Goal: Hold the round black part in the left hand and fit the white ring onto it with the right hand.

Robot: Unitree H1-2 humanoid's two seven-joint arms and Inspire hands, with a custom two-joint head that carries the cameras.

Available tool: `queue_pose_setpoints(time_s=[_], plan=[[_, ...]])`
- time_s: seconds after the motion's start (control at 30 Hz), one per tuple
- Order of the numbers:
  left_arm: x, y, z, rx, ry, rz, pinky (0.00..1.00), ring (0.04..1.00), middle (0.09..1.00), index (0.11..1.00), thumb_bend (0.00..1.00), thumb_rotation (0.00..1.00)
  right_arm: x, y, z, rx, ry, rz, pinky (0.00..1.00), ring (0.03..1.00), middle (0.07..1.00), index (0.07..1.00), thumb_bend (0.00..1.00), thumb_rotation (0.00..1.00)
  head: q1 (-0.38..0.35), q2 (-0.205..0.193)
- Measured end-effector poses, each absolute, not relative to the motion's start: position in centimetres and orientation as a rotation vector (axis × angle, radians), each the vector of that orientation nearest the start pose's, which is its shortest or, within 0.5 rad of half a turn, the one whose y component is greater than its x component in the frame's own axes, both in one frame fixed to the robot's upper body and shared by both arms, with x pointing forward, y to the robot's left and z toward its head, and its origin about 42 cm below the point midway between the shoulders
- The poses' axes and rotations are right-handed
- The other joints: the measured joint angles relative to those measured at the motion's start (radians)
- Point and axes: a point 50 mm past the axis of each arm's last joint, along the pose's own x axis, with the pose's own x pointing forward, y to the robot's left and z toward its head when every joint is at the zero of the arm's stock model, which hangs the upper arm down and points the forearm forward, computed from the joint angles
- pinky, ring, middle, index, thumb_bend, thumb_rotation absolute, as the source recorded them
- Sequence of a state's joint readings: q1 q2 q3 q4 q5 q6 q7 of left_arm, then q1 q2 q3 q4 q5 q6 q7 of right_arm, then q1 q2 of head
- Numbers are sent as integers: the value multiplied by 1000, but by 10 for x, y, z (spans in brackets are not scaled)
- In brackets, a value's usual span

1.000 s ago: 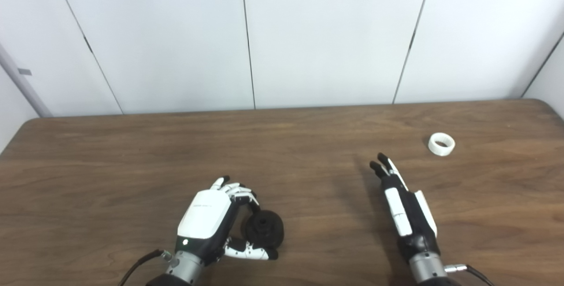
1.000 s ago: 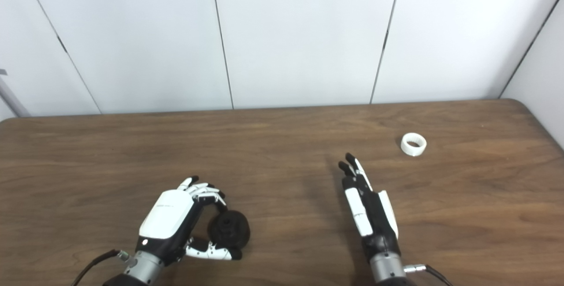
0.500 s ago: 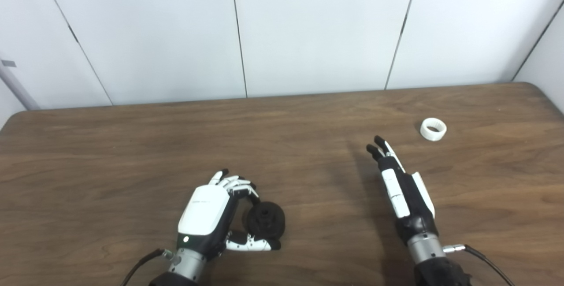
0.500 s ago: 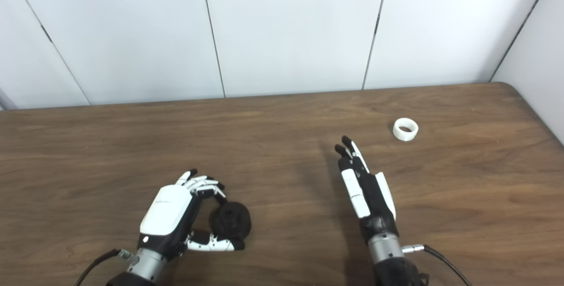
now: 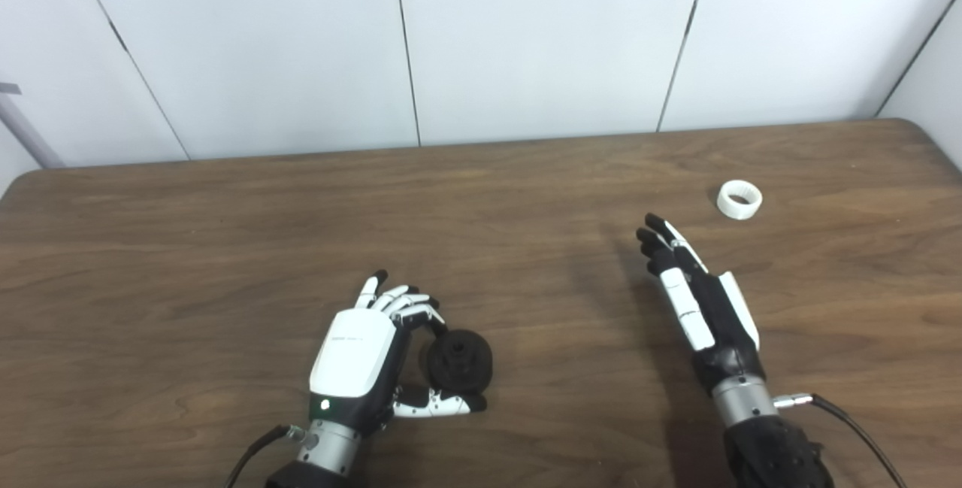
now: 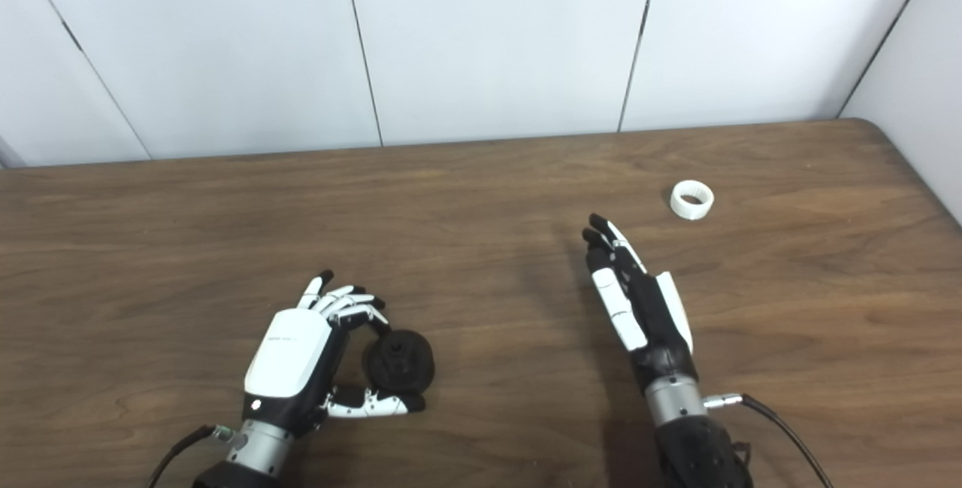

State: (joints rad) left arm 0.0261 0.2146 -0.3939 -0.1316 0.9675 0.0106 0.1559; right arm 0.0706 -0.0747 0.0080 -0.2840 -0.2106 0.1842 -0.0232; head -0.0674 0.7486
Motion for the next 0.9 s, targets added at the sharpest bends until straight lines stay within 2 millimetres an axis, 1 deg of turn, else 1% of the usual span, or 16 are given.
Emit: queue_pose_setpoints(time_s=[0.07, 0.13, 0.2, 0.23, 0.3, 0.37, 0.43, 0.6, 0.73, 0.8, 0.9], plan=[[254, 173, 116, 1110, -332, -200, 992, 841, 751, 484, 523, 50, 259, -242, 146, -328, -35, -93, 864, 876, 861, 858, 609, 553, -5, -2], [254, 173, 115, 1110, -332, -200, 998, 845, 752, 483, 523, 50, 261, -247, 148, -387, -31, -123, 835, 855, 850, 837, 621, 485, -11, 0], [254, 173, 115, 1109, -330, -200, 1000, 848, 753, 483, 524, 50, 264, -252, 150, -444, -24, -145, 856, 868, 859, 827, 634, 435, -17, -1], [254, 173, 115, 1109, -329, -201, 999, 847, 752, 483, 524, 50, 265, -255, 152, -479, -26, -154, 911, 896, 865, 808, 646, 412, -17, -2], [255, 172, 114, 1106, -327, -202, 993, 843, 750, 483, 524, 50, 268, -262, 157, -553, -39, -165, 966, 926, 872, 783, 662, 377, -26, 0], [255, 171, 114, 1105, -323, -203, 994, 844, 752, 484, 524, 51, 272, -272, 162, -619, -50, -177, 969, 941, 878, 768, 691, 342, -34, 0], [255, 170, 114, 1104, -313, -203, 992, 847, 754, 484, 524, 51, 275, -283, 168, -664, -54, -198, 952, 948, 885, 763, 704, 323, -40, 2], [256, 167, 113, 1096, -306, -205, 978, 843, 753, 484, 524, 51, 285, -306, 184, -757, -91, -224, 922, 946, 901, 752, 729, 290, -49, 0], [256, 167, 113, 1096, -304, -206, 967, 836, 749, 484, 524, 51, 296, -319, 197, -848, -123, -241, 901, 958, 910, 757, 741, 299, -49, 0], [256, 167, 113, 1096, -303, -207, 963, 836, 747, 484, 524, 51, 302, -324, 202, -889, -137, -251, 895, 961, 913, 763, 747, 291, -72, 3], [257, 167, 112, 1096, -299, -208, 964, 833, 745, 484, 524, 51, 310, -329, 209, -919, -152, -260, 927, 968, 918, 768, 747, 290, -86, 3]])
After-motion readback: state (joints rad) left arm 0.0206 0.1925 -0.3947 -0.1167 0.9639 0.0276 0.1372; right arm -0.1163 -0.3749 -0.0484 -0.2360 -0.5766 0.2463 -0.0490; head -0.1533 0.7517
